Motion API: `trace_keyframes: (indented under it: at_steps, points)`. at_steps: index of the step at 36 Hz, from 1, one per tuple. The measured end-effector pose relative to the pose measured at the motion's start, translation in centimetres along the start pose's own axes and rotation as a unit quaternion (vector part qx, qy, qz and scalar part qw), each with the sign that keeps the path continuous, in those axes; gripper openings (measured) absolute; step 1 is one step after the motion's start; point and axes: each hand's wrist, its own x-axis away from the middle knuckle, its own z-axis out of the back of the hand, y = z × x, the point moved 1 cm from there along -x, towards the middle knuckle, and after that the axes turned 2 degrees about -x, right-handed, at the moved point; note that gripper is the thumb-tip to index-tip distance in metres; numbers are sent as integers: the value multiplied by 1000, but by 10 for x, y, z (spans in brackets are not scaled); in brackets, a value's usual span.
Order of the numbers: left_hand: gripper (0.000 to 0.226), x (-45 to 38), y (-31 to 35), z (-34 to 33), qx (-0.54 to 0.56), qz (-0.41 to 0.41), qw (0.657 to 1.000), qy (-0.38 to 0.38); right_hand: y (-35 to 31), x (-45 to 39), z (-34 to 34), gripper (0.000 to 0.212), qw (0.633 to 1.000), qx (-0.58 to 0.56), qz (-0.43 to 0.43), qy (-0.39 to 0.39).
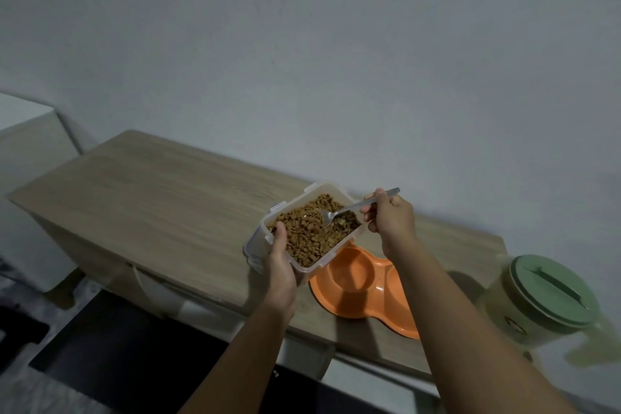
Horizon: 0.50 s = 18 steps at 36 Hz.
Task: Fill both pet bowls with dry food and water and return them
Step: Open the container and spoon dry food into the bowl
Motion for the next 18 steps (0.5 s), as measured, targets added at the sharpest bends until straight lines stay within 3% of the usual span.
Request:
trace_keyframes:
  at_steps: [12, 18]
  points:
    - [48, 7, -21, -5, 66, -31, 996, 60, 10, -11, 15, 29, 999, -34, -34, 10]
    - [69, -11, -50, 6, 92, -31, 987, 129, 10, -14, 27, 29, 999, -34, -34, 14]
